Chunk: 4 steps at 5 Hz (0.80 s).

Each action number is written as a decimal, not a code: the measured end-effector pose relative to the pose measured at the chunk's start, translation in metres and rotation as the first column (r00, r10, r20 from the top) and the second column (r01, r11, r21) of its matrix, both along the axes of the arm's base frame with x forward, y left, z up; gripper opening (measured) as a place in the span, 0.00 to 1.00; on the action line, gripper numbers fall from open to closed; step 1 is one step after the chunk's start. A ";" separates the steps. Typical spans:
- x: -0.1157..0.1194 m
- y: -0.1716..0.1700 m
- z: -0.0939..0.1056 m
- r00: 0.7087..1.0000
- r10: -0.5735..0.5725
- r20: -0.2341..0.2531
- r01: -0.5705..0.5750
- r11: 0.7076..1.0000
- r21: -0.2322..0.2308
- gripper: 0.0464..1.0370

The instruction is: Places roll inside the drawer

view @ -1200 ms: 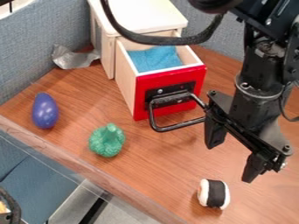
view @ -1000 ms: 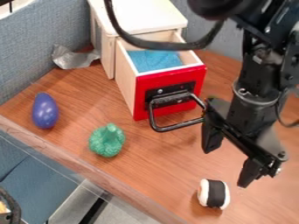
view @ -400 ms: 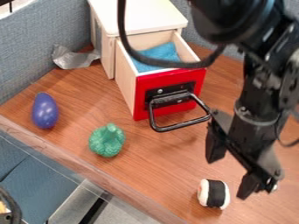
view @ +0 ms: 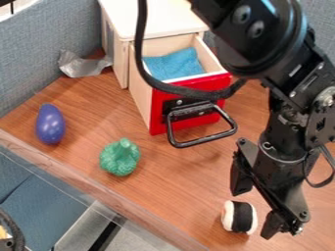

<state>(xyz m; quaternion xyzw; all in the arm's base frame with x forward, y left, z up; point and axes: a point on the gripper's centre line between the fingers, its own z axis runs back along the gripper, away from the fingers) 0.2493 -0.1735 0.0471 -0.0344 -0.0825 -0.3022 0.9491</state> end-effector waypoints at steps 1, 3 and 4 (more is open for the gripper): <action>0.000 0.000 -0.006 1.000 -0.003 -0.011 0.003 1.000 0.008 0.96; -0.001 -0.001 -0.010 1.000 -0.030 -0.007 0.030 0.999 0.014 0.96; -0.001 -0.001 -0.010 0.999 -0.039 -0.006 0.039 0.999 0.015 0.96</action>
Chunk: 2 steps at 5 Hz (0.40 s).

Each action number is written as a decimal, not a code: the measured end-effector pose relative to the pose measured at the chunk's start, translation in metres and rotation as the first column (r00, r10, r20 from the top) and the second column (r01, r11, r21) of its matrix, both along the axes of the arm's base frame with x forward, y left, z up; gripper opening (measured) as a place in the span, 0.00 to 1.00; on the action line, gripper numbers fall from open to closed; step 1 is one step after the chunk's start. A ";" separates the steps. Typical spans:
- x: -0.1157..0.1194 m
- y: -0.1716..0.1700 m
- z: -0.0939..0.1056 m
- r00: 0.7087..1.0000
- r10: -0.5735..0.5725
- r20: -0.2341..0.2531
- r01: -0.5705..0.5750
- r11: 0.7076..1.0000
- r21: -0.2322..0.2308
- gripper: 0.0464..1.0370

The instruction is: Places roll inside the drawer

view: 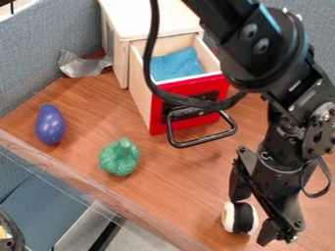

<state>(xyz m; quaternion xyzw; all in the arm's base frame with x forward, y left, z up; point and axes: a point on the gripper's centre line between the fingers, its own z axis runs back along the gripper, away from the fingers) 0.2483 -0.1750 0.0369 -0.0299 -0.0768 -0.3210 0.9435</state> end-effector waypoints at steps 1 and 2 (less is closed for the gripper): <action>0.001 0.000 -0.006 1.000 -0.009 -0.010 0.009 1.000 0.009 0.96; 0.010 0.001 -0.006 1.000 0.007 -0.007 -0.007 1.000 0.006 0.92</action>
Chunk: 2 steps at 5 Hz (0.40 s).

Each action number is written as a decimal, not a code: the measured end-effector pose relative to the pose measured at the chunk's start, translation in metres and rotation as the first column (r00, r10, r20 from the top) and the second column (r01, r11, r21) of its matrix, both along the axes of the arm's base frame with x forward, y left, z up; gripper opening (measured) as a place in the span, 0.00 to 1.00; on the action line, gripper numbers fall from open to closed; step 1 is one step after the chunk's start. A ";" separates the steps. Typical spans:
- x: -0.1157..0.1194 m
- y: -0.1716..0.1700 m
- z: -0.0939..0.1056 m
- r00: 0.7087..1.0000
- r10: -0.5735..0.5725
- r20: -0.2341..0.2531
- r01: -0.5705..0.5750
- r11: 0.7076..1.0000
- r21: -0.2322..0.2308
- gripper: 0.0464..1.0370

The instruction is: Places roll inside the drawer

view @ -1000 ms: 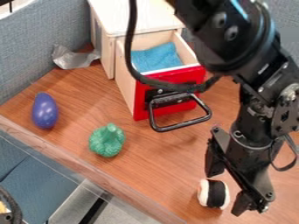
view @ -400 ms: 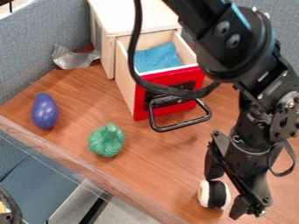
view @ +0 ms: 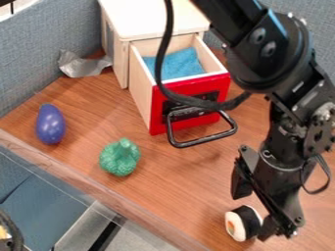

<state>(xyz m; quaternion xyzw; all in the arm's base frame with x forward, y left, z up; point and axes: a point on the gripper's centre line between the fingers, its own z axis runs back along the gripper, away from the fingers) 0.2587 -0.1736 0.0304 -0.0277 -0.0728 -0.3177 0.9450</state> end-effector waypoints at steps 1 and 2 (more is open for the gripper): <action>0.003 0.001 -0.008 1.000 0.009 -0.027 -0.010 1.000 -0.009 0.63; 0.005 0.002 -0.008 1.000 0.025 -0.017 -0.025 1.000 -0.006 0.39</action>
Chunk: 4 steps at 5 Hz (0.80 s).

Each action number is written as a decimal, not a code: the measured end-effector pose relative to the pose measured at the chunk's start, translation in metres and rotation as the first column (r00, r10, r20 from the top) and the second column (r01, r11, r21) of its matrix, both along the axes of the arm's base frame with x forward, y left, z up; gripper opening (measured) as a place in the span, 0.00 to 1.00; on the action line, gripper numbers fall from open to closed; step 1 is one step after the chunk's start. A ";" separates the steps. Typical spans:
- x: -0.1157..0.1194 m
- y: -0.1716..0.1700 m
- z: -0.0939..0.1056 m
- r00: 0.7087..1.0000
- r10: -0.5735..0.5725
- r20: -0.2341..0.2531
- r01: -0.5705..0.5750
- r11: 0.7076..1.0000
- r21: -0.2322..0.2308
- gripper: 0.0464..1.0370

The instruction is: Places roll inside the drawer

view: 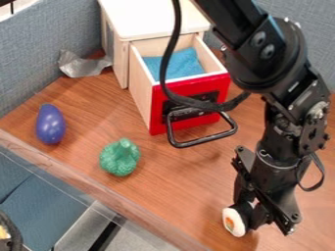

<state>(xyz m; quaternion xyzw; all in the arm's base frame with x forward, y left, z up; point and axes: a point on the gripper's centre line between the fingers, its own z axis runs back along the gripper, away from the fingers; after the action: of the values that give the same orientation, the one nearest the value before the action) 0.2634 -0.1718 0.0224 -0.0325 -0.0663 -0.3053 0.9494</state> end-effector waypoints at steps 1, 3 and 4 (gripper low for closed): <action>-0.003 -0.003 0.002 1.000 0.007 -0.007 -0.007 1.000 -0.001 0.29; 0.011 -0.012 0.068 0.996 0.051 0.074 -0.043 0.993 -0.112 0.28; 0.018 -0.013 0.108 0.988 0.075 0.133 -0.057 0.990 -0.131 0.28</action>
<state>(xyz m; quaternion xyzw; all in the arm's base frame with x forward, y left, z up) 0.2813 -0.1844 0.1299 -0.0697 -0.1519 -0.2704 0.9481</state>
